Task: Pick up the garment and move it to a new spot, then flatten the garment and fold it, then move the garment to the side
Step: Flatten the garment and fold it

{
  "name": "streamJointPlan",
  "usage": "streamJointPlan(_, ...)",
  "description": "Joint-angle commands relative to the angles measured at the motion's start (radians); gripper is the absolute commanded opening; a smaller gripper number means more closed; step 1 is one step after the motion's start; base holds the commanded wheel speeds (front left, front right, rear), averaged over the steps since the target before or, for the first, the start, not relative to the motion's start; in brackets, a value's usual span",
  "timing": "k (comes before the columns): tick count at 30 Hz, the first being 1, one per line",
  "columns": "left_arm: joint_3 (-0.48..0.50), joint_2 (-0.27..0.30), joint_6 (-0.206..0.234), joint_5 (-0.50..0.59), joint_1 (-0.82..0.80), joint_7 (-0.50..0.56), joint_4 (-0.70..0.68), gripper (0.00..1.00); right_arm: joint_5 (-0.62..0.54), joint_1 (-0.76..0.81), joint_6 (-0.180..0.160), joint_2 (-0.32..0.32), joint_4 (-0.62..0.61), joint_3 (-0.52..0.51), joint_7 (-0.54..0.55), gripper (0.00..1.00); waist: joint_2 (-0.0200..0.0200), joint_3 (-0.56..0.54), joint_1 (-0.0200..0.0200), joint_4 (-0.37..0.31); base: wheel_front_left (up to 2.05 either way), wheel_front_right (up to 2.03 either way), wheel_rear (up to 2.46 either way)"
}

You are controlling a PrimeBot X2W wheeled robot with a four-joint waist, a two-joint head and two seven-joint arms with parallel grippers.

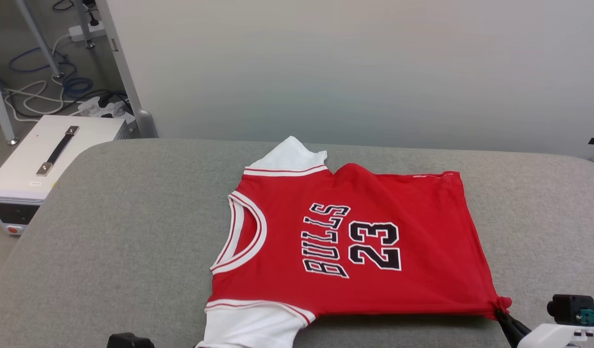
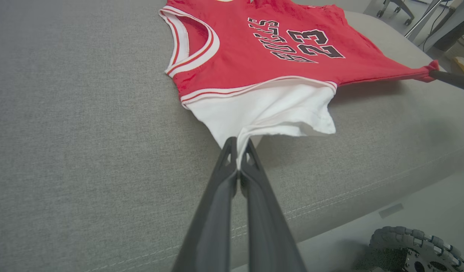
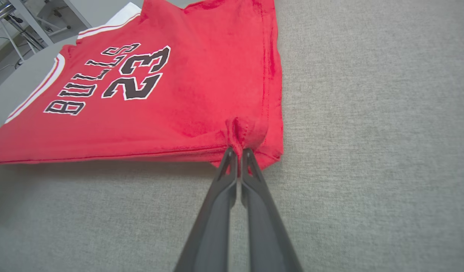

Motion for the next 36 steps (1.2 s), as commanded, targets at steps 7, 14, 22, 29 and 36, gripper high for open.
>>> streamJointPlan(7,0.008,0.065,0.02,-0.054,0.114,0.047,-0.11,0.0,-0.044,0.154,-0.002,0.012,-0.183,-0.091,0.125,0.0,0.0,-0.006,0.0001,0.003,0.0,0.0,0.0)
streamJointPlan(14,0.047,0.069,0.034,-0.056,0.074,0.024,-0.172,0.0,-0.103,0.22,-0.002,0.058,-0.346,-0.19,0.227,0.0,0.0,0.014,0.0001,0.001,0.0,0.0,0.0)
streamJointPlan(22,0.074,0.058,0.023,-0.047,-0.085,0.039,-0.184,0.0,-0.161,0.172,-0.002,0.088,-0.47,-0.23,0.335,0.0,0.0,0.073,0.0001,-0.012,0.0,0.0,0.0)
streamJointPlan(29,0.04,0.045,-0.013,-0.018,-0.3,0.1,-0.1,0.0,-0.199,0.032,-0.002,0.087,-0.488,-0.238,0.405,0.0,0.0,0.22,0.0001,-0.027,0.0,0.0,0.0)
streamJointPlan(36,0.012,0.016,-0.029,0.004,-0.46,0.116,0.04,0.0,-0.217,-0.079,-0.002,0.086,-0.432,-0.227,0.425,0.0,0.0,0.316,0.0001,-0.027,0.0,0.0,0.0)
